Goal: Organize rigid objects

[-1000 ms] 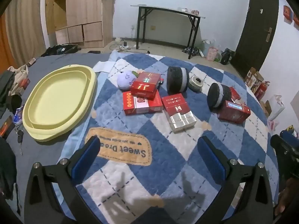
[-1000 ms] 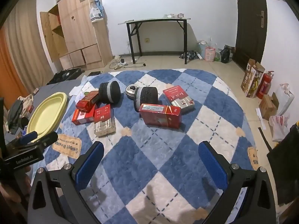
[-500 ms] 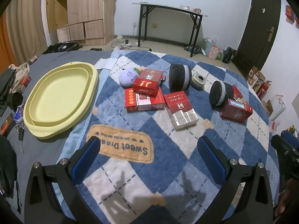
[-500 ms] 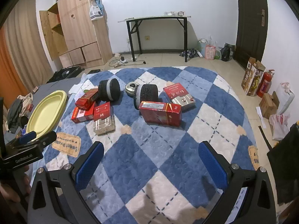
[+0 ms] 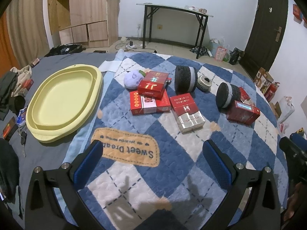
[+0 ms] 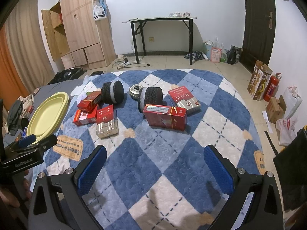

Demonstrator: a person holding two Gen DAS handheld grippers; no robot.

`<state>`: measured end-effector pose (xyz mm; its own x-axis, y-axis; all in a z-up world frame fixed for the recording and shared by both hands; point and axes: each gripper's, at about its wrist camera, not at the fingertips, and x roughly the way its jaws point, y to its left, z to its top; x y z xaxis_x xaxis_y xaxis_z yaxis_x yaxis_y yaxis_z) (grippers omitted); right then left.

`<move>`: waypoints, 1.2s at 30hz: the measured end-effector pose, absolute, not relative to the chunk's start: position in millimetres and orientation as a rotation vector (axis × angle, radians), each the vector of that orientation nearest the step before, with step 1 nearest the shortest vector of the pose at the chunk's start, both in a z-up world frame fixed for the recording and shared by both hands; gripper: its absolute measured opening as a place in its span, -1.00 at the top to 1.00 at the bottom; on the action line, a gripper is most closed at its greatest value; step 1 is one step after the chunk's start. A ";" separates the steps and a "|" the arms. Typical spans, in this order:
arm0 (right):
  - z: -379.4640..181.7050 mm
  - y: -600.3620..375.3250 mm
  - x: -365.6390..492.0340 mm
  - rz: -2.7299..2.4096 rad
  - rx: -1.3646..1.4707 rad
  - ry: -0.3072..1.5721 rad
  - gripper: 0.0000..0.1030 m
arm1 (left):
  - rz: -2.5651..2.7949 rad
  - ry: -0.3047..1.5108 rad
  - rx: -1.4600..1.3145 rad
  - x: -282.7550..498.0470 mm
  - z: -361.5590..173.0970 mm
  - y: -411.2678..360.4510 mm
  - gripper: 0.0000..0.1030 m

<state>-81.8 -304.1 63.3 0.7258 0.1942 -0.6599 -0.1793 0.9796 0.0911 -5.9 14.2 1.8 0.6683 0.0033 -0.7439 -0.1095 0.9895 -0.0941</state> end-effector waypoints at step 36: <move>60.0 -299.5 -78.7 0.205 -0.005 0.749 -0.99 | 0.069 0.860 -0.104 -8.0 -5.4 9.1 -1.00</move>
<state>-78.7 -299.5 60.0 0.7132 0.1833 -0.6766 -0.1866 0.9800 0.0688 -8.0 9.1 -5.4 0.6508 0.0186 -0.7590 -0.1024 0.9927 -0.0635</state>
